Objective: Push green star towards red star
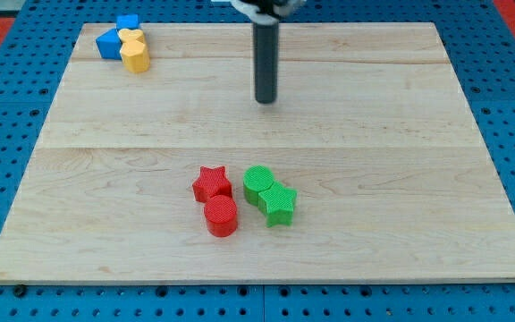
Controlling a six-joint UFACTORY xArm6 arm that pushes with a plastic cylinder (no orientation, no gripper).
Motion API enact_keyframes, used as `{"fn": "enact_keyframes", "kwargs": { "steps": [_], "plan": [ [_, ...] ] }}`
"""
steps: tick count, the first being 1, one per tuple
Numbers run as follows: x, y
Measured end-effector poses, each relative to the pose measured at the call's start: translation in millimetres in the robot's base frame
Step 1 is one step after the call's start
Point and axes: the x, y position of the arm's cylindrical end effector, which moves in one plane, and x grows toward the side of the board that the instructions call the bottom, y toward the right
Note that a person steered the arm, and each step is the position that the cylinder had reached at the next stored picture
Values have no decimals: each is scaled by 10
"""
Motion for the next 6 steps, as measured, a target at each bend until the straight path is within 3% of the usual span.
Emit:
{"fn": "enact_keyframes", "kwargs": {
  "steps": [2, 3, 4, 6],
  "plan": [
    [1358, 957],
    [1752, 846],
    [1839, 456],
    [1167, -163]
  ]
}}
